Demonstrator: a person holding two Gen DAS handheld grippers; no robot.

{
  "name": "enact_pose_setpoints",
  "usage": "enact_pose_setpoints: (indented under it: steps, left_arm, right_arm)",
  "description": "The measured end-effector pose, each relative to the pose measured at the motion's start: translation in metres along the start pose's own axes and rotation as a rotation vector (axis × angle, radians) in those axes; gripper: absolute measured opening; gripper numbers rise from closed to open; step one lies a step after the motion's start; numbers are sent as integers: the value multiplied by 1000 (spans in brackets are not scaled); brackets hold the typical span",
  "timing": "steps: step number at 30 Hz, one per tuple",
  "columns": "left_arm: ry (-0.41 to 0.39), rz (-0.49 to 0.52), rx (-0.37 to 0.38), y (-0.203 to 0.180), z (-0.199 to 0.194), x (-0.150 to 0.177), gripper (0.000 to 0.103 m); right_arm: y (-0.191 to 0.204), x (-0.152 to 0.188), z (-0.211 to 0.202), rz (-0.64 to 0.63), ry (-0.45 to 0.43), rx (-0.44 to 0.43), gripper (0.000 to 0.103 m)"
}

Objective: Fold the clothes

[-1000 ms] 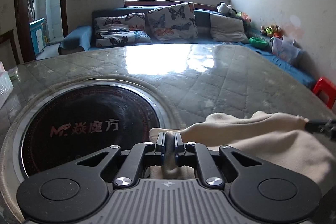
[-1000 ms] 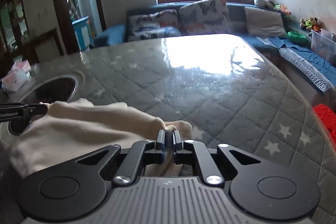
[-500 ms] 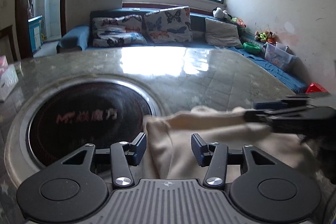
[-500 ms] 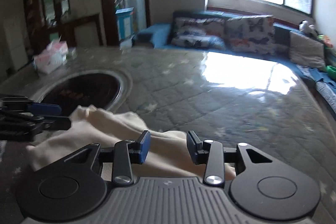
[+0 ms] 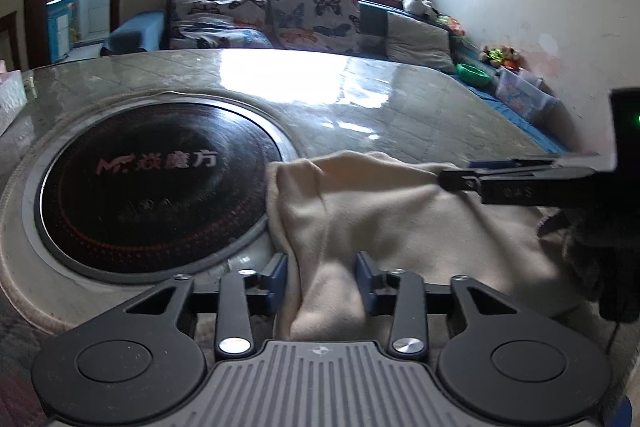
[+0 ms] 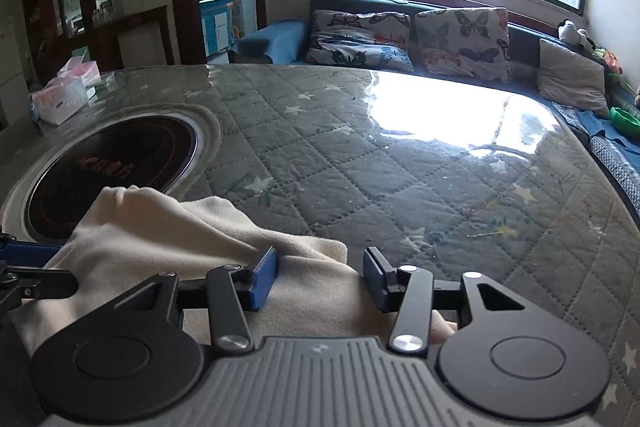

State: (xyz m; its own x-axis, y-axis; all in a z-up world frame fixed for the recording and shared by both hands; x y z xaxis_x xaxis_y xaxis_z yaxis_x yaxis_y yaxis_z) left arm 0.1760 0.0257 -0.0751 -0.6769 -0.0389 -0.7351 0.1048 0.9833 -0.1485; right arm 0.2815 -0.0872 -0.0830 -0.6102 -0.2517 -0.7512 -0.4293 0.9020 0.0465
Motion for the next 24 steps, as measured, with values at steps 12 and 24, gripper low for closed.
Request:
enact_pose_setpoints:
  steps: [12,24]
  left_arm:
    - [21,30,32,4,-46,29,41]
    - [-79,51,15,-7,-32,-28,39]
  right_arm:
    - [23,16,-23,-71,13,-44,49]
    - [75,22,-66,-194,-46,-152,59]
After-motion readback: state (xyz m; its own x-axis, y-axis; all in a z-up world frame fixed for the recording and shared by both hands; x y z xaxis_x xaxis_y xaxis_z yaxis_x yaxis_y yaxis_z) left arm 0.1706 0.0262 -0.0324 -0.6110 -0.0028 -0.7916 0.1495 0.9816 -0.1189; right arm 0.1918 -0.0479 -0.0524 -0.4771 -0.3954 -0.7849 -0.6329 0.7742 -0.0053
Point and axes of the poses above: each gripper's, at about its wrist camera, not at the fingertips, and z roughly the way its jaws point, y to its left, x to its underside, the point moved 10 cm from there along z, roughly the way its jaws point, and after that the axes turned 3 degrees about -x, right-handed, at the moved point
